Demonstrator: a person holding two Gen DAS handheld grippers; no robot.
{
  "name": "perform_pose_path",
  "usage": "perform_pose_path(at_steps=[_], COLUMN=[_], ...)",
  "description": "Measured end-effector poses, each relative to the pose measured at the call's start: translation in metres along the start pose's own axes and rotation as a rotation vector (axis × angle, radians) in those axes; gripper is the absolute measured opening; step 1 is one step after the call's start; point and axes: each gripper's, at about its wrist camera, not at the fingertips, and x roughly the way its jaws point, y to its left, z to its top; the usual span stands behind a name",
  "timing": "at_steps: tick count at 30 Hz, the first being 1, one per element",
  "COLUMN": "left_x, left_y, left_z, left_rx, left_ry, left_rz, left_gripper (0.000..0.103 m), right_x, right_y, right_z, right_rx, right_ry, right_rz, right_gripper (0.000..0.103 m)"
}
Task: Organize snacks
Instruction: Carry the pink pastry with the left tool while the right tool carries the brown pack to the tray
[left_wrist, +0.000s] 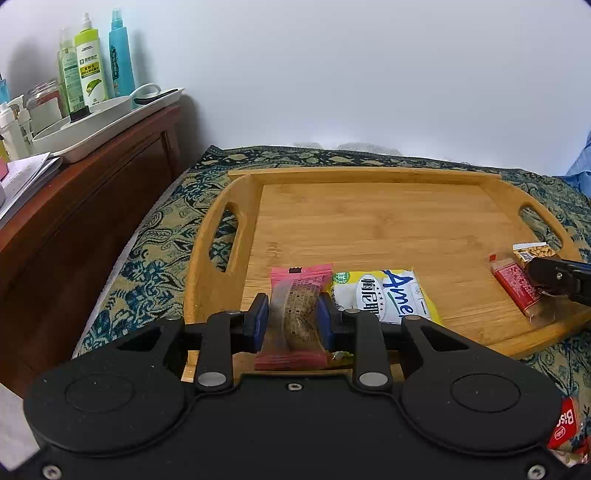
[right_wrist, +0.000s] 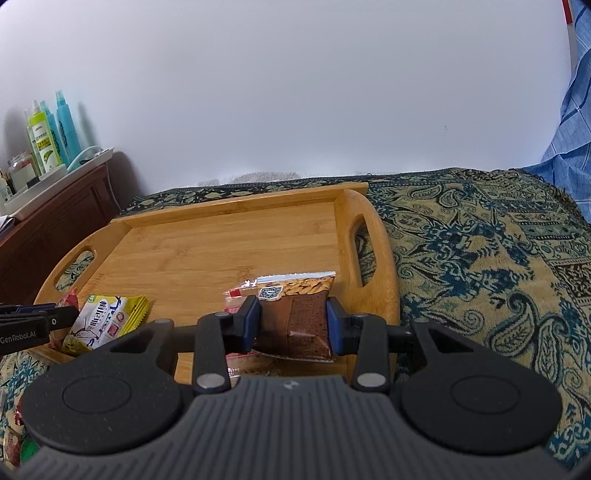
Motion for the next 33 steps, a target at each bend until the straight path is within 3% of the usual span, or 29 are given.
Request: perform_pose_path(at_steps=[33], left_x=[0.0039], left_y=[0.0017], left_z=[-0.0029], left_rx=[0.014], left_ry=[-0.008], left_rz=[-0.007], left_gripper=[0.031], right_x=[0.0033], right_y=[0.0], right_z=[0.0009], right_rx=[0.01], right_ry=[0.012], right_rz=[0.006], right_gripper=[0.047])
